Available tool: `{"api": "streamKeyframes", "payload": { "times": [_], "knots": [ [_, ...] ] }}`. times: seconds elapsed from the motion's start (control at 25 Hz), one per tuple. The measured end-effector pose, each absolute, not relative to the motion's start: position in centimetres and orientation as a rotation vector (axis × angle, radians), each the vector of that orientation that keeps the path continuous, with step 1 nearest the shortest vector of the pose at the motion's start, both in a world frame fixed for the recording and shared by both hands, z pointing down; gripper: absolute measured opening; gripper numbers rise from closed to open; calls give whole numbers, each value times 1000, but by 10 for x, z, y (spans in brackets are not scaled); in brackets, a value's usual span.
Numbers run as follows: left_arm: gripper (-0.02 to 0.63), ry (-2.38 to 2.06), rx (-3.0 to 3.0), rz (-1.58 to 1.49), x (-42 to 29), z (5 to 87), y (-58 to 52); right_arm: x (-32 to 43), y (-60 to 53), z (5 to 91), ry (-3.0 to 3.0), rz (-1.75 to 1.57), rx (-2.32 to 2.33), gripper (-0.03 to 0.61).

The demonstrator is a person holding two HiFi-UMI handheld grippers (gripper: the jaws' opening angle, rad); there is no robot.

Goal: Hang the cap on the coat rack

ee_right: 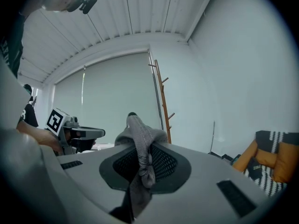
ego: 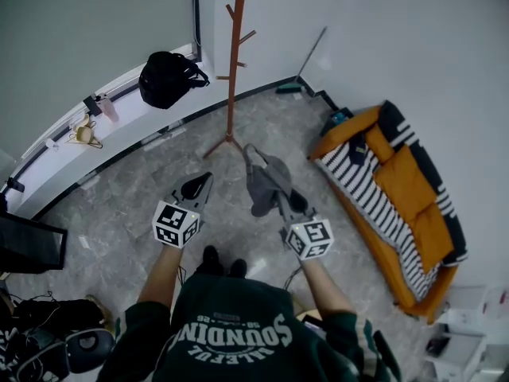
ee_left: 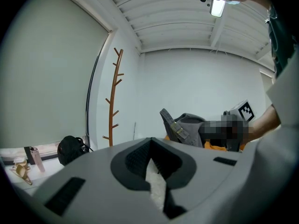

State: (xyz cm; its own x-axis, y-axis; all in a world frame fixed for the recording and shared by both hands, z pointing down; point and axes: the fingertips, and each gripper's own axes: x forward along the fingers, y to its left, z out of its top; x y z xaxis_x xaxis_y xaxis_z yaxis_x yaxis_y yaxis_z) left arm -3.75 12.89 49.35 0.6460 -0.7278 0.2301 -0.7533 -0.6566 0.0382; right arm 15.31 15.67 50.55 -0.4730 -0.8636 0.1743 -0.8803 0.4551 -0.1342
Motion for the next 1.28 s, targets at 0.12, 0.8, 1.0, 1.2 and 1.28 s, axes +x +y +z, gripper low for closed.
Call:
{"api": "streamKeyframes", "payload": {
  "times": [0.12,0.8,1.0,1.2,1.28],
  "knots": [
    [0,-1244,2724,310,-31,497,136,157,159,508,-2623,320,1547,41],
    [0,-1242,2714,284,-12,512,113,185,144,532,-2590,319,1535,40],
    [0,-1234,2724,280,-16,511,81,184,116,533,-2579,334,1554,41],
    [0,-1228,2710,272,-24,518,41,173,79,540,-2575,344,1542,41],
    [0,-1220,2710,274,-27,518,21,168,59,542,-2565,353,1533,41]
  ]
}}
